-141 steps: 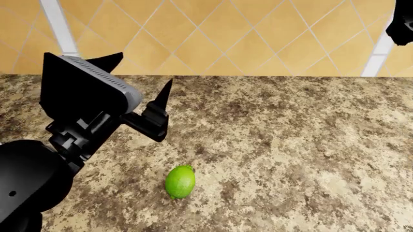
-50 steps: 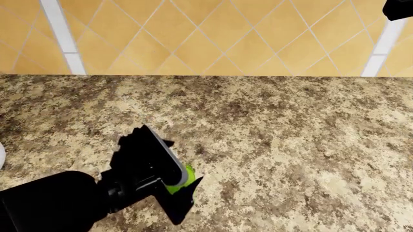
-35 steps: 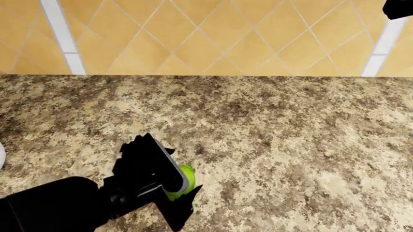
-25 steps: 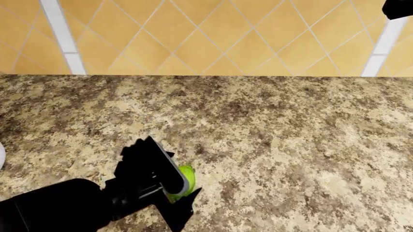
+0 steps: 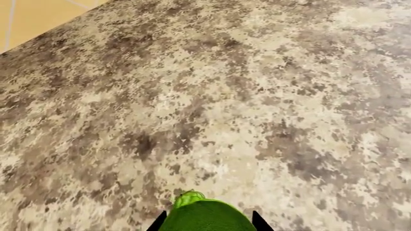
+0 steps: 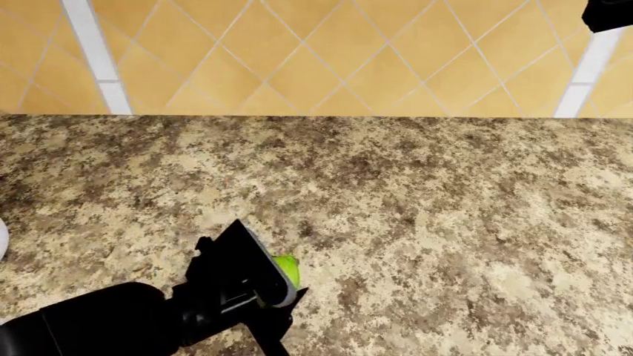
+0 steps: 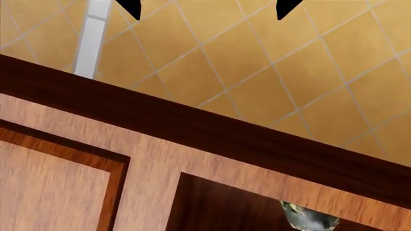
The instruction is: Pick the lime, squash from the counter and place them in the cabinet. Then close the cabinet.
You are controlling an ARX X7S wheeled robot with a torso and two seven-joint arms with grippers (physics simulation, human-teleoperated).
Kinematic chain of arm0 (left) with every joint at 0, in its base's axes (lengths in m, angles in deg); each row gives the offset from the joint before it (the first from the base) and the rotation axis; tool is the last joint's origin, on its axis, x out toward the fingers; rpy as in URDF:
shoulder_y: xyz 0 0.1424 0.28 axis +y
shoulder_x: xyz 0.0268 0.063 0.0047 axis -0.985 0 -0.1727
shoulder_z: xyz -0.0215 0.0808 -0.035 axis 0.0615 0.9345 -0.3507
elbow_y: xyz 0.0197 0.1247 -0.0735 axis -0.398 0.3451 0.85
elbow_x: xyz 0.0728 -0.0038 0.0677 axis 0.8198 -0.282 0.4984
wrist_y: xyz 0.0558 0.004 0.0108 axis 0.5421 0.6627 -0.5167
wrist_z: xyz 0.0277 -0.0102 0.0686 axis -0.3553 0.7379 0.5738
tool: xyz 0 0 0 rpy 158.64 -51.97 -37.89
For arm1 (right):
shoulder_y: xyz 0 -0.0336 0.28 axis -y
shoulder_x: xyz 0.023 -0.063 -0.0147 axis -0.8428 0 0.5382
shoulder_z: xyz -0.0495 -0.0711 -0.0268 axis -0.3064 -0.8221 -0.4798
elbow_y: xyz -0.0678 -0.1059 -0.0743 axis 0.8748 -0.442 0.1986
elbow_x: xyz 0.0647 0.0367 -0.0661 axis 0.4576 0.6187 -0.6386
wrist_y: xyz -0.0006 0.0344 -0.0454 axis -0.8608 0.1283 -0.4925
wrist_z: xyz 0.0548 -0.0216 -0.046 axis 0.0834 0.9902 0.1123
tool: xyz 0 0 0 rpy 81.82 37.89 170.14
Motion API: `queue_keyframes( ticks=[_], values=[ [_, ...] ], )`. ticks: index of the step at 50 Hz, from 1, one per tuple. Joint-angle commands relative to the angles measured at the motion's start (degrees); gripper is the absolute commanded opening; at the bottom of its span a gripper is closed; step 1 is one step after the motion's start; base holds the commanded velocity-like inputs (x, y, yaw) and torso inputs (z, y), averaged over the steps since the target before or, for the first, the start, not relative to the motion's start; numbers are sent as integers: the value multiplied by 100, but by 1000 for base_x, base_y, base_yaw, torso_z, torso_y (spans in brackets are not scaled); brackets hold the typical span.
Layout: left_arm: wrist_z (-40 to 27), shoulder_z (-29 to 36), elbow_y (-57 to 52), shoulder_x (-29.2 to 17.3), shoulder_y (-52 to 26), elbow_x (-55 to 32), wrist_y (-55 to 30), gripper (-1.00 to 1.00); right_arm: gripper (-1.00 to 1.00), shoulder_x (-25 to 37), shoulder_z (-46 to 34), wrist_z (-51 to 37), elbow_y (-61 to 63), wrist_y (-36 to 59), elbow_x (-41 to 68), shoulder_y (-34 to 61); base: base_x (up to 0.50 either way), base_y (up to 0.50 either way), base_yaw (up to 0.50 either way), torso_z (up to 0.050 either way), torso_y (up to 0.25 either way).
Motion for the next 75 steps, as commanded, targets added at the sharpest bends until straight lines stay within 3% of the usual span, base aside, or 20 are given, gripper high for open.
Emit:
queue_keyframes(
  ticks=[1,11,20,32,42,53,66,75],
  values=[
    [-242,-260,-274,17,-8,-255,-153,-100,100,7,-31,-33,-28,4,18,62,0,0,0,0,0],
    [-926,-1467,-852,153,-576,-1066,-486,-100,100,26,-24,-63,-20,81,77,161,0,0,0,0,0],
    [-2294,-2985,-1211,214,-1521,-3122,-990,-100,100,-7,13,-68,-2,201,203,323,0,0,0,0,0],
    [-3883,-3502,-1122,-63,-2524,-4989,-667,-100,100,-54,72,-73,-27,232,316,406,0,0,0,0,0],
    [-4612,-3473,-980,-180,-3352,-5648,-240,-100,100,-178,219,-139,21,247,429,210,0,0,0,0,0],
    [-5255,-3064,-645,-219,-4568,-6166,42,-100,100,-270,1018,-233,591,484,870,-655,0,0,0,0,0],
    [-5637,-2576,-4,23,-6075,-6139,168,-100,100,-195,1124,-312,641,535,991,-711,0,0,0,0,0],
    [-5565,-2424,279,205,-6588,-5834,177,-100,100,-171,1010,-377,592,533,1005,-591,0,0,0,0,0]
  ],
)
